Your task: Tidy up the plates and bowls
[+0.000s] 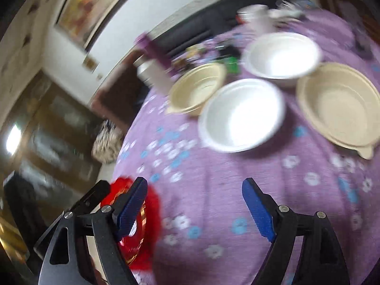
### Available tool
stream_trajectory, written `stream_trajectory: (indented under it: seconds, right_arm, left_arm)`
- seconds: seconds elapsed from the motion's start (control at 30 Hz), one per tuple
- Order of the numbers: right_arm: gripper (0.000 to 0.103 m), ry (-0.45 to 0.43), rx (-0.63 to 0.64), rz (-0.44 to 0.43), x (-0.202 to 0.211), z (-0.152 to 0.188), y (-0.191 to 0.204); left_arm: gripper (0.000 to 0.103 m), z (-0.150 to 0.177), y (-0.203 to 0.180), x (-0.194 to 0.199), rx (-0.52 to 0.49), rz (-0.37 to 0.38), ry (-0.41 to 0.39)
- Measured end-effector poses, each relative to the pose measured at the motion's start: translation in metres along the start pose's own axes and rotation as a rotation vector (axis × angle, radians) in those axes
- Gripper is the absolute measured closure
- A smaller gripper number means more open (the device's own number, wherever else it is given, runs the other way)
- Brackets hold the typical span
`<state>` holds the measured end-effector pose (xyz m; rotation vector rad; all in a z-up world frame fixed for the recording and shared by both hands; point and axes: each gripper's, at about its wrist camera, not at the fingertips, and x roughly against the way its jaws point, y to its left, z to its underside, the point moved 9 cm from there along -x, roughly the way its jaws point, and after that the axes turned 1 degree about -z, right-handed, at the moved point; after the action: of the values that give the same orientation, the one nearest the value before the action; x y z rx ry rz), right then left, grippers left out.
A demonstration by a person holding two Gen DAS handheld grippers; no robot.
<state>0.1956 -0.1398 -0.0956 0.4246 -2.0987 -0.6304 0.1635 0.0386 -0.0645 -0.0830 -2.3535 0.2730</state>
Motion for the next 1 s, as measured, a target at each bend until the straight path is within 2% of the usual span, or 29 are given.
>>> stream_trajectory:
  seconds: [0.07,0.13,0.27,0.33,0.47,0.7,0.83,0.87,0.9,0.93,0.97,1.0]
  right_arm:
    - [0.020,-0.011,-0.057,0.002,0.003,-0.008,-0.020]
    - [0.020,-0.009,-0.098,0.001,0.005,-0.015,-0.036]
    - [0.019,0.007,-0.148,-0.016,0.000,-0.030,-0.053]
    - [0.019,0.010,-0.168,-0.020,-0.005,-0.037,-0.060]
    - [0.019,0.037,-0.197,0.024,-0.019,-0.046,-0.074]
    - [0.019,0.059,-0.229,0.030,-0.039,-0.062,-0.085]
    - [0.020,0.080,-0.194,0.038,-0.048,-0.067,-0.081]
    - [0.022,0.079,-0.190,0.047,-0.050,-0.069,-0.082]
    - [0.030,0.078,-0.183,0.052,-0.051,-0.070,-0.082]
    - [0.045,0.089,-0.173,0.059,-0.054,-0.070,-0.083]
    - [0.054,0.111,-0.165,0.079,-0.059,-0.068,-0.084]
    - [0.071,0.124,-0.167,0.099,-0.063,-0.066,-0.087]
  left_arm:
    - [0.027,-0.004,-0.013,-0.011,-0.009,0.001,0.003]
    - [0.027,-0.009,-0.026,-0.031,-0.025,-0.022,0.040]
    - [0.027,0.000,-0.041,-0.084,-0.025,-0.076,0.286]
    - [0.027,0.007,-0.043,-0.098,-0.014,-0.084,0.336]
    - [0.027,0.003,-0.046,-0.117,0.008,-0.127,0.339]
    - [0.027,-0.002,-0.060,-0.147,0.036,-0.124,0.359]
    - [0.027,-0.005,-0.068,-0.157,0.048,-0.099,0.358]
    - [0.027,-0.005,-0.068,-0.160,0.049,-0.106,0.357]
    - [0.027,-0.006,-0.068,-0.163,0.050,-0.108,0.353]
    - [0.027,-0.007,-0.069,-0.165,0.047,-0.106,0.345]
    - [0.027,-0.007,-0.069,-0.165,0.040,-0.113,0.335]
    - [0.028,-0.007,-0.070,-0.166,0.035,-0.118,0.333]
